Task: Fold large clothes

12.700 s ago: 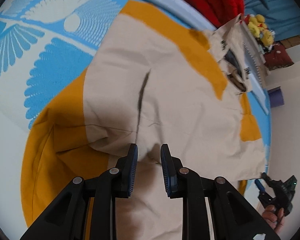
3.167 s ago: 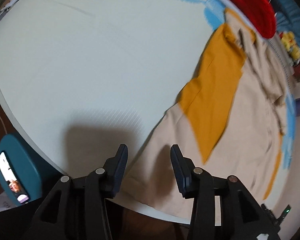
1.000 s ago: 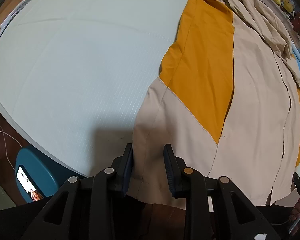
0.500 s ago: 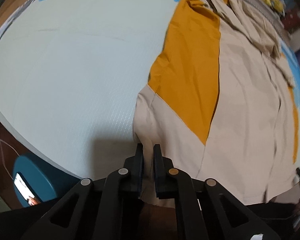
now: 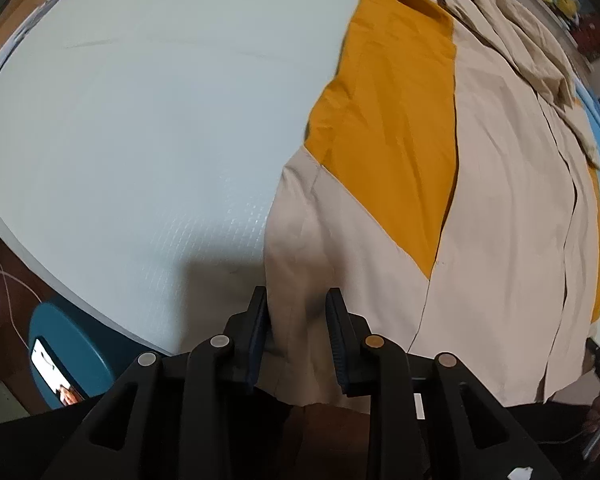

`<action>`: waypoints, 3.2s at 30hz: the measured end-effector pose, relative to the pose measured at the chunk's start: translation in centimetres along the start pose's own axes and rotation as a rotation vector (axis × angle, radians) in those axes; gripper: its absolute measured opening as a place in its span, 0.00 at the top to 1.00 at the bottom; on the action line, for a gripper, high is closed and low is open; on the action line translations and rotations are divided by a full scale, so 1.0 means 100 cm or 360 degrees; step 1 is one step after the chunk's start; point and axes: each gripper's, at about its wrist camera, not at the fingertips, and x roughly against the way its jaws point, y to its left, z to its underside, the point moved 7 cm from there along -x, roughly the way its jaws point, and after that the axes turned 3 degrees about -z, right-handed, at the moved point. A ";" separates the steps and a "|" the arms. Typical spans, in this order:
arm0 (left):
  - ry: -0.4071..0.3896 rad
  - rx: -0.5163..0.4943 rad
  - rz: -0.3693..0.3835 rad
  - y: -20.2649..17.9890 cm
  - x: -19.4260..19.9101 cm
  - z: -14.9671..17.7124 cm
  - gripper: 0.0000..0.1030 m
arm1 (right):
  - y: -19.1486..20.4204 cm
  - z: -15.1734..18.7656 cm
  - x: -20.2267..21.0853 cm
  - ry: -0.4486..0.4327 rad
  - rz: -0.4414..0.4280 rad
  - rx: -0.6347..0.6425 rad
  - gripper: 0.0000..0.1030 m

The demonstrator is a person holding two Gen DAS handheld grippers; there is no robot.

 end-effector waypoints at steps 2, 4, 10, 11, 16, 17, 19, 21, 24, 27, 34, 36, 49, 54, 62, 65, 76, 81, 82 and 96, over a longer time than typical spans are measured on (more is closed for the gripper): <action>-0.0009 -0.0027 0.0009 -0.009 0.002 0.003 0.93 | 0.007 0.001 0.004 -0.0021 -0.0036 0.0033 0.92; -0.0046 -0.0051 0.0014 -0.014 0.010 0.003 0.97 | 0.010 0.001 0.012 -0.0054 -0.0049 0.0048 0.94; -0.0217 -0.0132 0.0212 -0.029 0.075 -0.003 0.98 | 0.024 -0.005 0.075 -0.0224 -0.0309 0.0035 0.96; -0.0242 -0.0152 0.0246 -0.029 0.084 -0.005 0.98 | 0.029 -0.007 0.087 -0.0259 -0.0345 0.0057 0.96; -0.0351 -0.0258 0.0384 -0.033 0.137 0.005 0.98 | 0.050 -0.004 0.136 -0.0379 -0.0494 0.0127 0.97; -0.0362 -0.0270 0.0400 -0.032 0.145 0.004 0.98 | 0.053 -0.001 0.146 -0.0401 -0.0513 0.0145 0.97; -0.0386 -0.0300 0.0458 -0.025 0.165 0.009 0.98 | 0.051 0.007 0.164 -0.0431 -0.0557 0.0171 0.97; -0.0382 -0.0313 0.0489 -0.017 0.174 0.010 0.98 | 0.054 0.012 0.176 -0.0452 -0.0577 0.0186 0.97; -0.0360 -0.0343 0.0530 -0.004 0.187 0.025 0.98 | 0.042 0.024 0.195 -0.0466 -0.0600 0.0197 0.97; -0.0331 -0.0392 0.0555 0.009 0.198 0.044 0.98 | 0.032 0.040 0.209 -0.0472 -0.0616 0.0202 0.97; -0.0306 -0.0447 0.0642 0.025 0.237 0.083 0.98 | 0.003 0.081 0.261 -0.0522 -0.0650 0.0243 0.97; -0.0332 -0.0418 0.0679 0.028 0.248 0.081 0.98 | 0.004 0.084 0.278 -0.0574 -0.0665 0.0267 0.97; -0.0456 -0.0206 0.0742 -0.030 0.182 -0.113 0.98 | 0.056 -0.081 0.214 -0.0768 -0.0504 0.0265 0.97; -0.0335 -0.0066 0.0755 -0.047 0.121 -0.179 0.97 | 0.064 -0.147 0.149 -0.0614 -0.0396 0.0240 0.97; -0.0196 -0.0024 0.0619 -0.055 0.071 -0.207 0.95 | 0.072 -0.200 0.076 -0.0429 -0.0273 0.0234 0.97; -0.0161 0.0024 0.0658 -0.052 0.069 -0.208 0.89 | 0.071 -0.207 0.064 -0.0386 -0.0260 0.0172 0.97; -0.0258 0.0288 0.0655 0.002 0.085 -0.204 0.63 | 0.056 -0.200 0.086 -0.0528 -0.0275 0.0073 0.49; -0.0129 0.0173 0.0533 -0.006 0.060 -0.194 0.59 | 0.062 -0.187 0.048 -0.0280 -0.0190 0.0186 0.48; -0.0117 0.0170 0.0516 -0.006 0.055 -0.194 0.58 | 0.062 -0.185 0.040 -0.0240 -0.0160 0.0206 0.48; 0.0014 -0.0064 0.0441 -0.063 0.013 -0.195 0.59 | 0.060 -0.162 -0.009 0.0054 -0.0026 0.0443 0.81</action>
